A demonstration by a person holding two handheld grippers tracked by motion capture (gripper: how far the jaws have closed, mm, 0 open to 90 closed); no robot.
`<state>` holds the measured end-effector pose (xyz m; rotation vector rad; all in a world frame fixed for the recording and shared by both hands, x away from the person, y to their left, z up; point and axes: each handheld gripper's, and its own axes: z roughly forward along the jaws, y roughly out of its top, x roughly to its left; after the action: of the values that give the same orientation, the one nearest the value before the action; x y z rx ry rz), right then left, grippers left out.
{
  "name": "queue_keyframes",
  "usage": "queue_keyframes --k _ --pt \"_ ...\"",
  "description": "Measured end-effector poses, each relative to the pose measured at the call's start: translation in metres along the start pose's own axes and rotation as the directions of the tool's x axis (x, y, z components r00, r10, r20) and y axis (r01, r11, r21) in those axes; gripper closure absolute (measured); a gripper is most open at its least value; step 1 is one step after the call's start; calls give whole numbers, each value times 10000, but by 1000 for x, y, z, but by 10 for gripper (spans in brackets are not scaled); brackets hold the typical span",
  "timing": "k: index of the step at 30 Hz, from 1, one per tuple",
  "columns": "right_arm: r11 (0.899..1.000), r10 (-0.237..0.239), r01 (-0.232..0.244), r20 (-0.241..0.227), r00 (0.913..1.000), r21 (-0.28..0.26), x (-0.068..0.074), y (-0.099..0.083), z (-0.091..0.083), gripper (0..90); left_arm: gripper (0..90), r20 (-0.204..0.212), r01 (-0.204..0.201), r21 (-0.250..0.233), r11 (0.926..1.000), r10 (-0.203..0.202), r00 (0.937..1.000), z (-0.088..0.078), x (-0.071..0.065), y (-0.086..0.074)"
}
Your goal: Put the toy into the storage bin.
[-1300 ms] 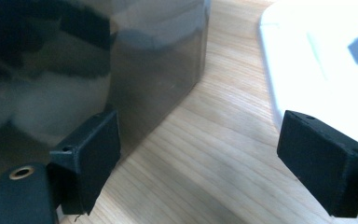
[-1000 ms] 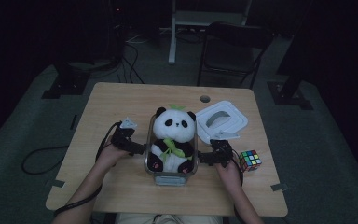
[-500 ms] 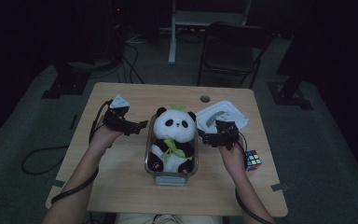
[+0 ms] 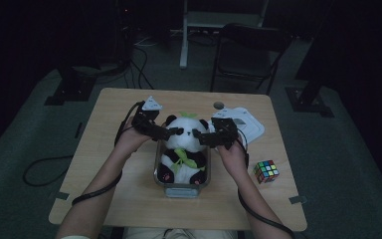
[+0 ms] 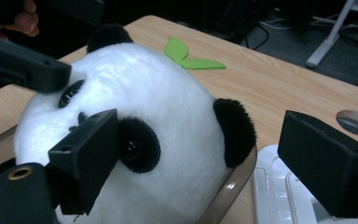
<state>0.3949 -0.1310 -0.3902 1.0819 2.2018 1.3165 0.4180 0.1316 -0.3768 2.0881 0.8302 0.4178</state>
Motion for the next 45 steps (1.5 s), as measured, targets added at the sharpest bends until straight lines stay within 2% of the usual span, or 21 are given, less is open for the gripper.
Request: queue_keyframes --k 1,3,5,9,14,19,23,25,29,34,36,38,42,45 --pt "9999 115 -115 -65 9999 18 -1 -1 1 117 13 210 283 21 9996 -283 9994 2 3 -2" --pt "9986 522 -523 -392 9979 -16 -7 -5 3 111 12 314 333 63 9994 -335 9989 4 4 -3" --pt "9977 678 -681 -511 9964 -22 -9 -7 5 109 12 404 533 129 9985 -538 9977 6 7 -5" --pt "9982 606 -604 -412 9973 66 -8 -6 6 108 12 444 587 108 9982 -591 9973 10 8 -8" --pt "9979 500 -492 -185 9986 425 -5 -3 11 108 12 384 614 293 9977 -625 9973 14 10 -10" --pt "9945 627 -630 60 9980 840 -5 -3 17 108 13 134 406 614 9973 -415 9990 21 10 -9" --pt "9906 778 -787 116 9969 1122 -6 -2 21 108 13 -215 78 834 9965 -61 9998 23 7 -7" --pt "9900 702 -723 211 9973 1215 -5 -2 22 109 14 -408 -125 938 9955 164 9990 25 5 -7" --pt "9862 596 -646 372 9975 1528 -3 -2 27 109 14 -513 -141 1204 9926 204 9985 29 5 -10" --pt "9771 579 -683 570 9967 2013 -4 -6 36 109 21 -995 -596 1757 9826 780 9920 39 1 -13" --pt "9728 629 -745 592 9963 2193 -5 -7 40 109 30 -1095 -627 2002 9778 859 9903 40 0 -12" --pt "9707 674 -780 541 9963 2271 -6 -8 42 109 39 -1296 -983 2196 9706 1289 9831 40 -4 -10" --pt "9665 715 -822 525 9961 2430 -8 -8 44 109 43 -1395 -1024 2374 9660 1382 9805 42 -5 -8" --pt "9612 412 -589 708 9966 2693 -6 -7 48 109 43 -1463 -1043 2435 9643 1428 9789 42 -6 -7"
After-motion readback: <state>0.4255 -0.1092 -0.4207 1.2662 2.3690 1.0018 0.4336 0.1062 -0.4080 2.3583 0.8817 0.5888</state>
